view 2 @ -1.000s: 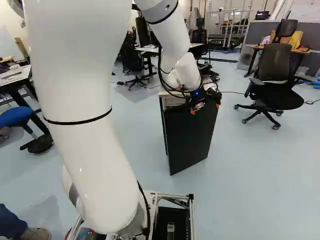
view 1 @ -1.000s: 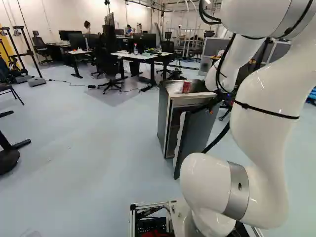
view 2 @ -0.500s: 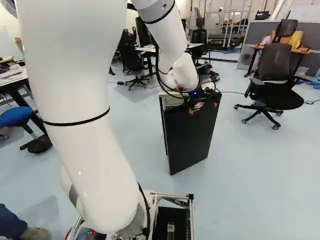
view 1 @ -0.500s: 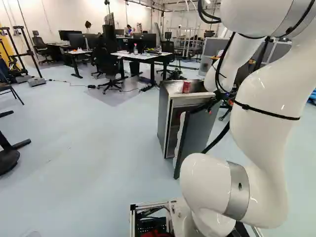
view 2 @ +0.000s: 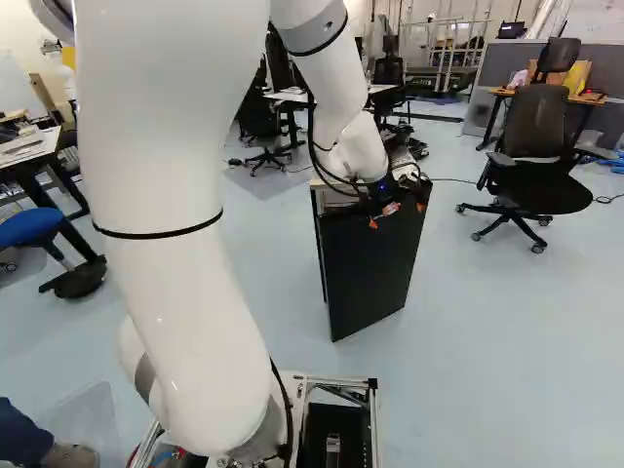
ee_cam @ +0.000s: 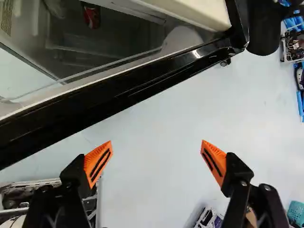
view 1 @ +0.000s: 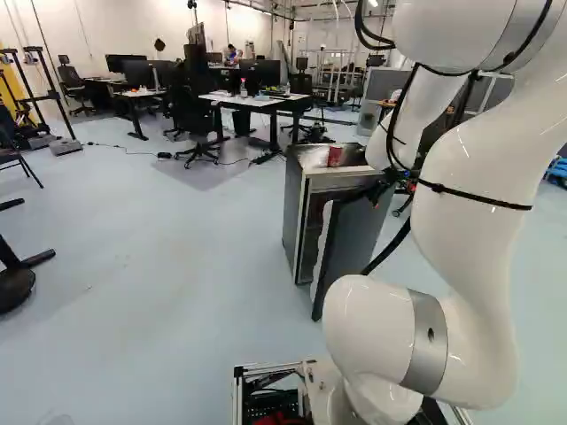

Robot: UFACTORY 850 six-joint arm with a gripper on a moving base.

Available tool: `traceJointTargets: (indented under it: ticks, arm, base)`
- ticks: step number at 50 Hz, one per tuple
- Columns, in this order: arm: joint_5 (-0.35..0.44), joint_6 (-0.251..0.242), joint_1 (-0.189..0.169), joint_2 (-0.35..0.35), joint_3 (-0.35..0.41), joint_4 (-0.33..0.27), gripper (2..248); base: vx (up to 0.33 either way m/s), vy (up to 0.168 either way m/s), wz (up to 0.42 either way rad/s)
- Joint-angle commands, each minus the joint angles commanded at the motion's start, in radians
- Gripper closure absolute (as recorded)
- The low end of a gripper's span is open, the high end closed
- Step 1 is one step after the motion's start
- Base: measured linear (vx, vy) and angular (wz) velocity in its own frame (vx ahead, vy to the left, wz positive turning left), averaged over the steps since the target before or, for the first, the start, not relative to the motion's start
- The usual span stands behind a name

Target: Grab a drink from the fridge

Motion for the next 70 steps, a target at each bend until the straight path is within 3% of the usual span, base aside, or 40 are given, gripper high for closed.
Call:
traceJointTargets:
  ticks: [15,70]
  arm:
    - [0.017,0.0,0.003,0.002,0.002,-0.034,3]
    - [0.017,0.0,0.052,-0.021,-0.026,-0.034,3]
  base:
    - [0.0,0.0,0.0]
    - [0.0,0.0,0.0]
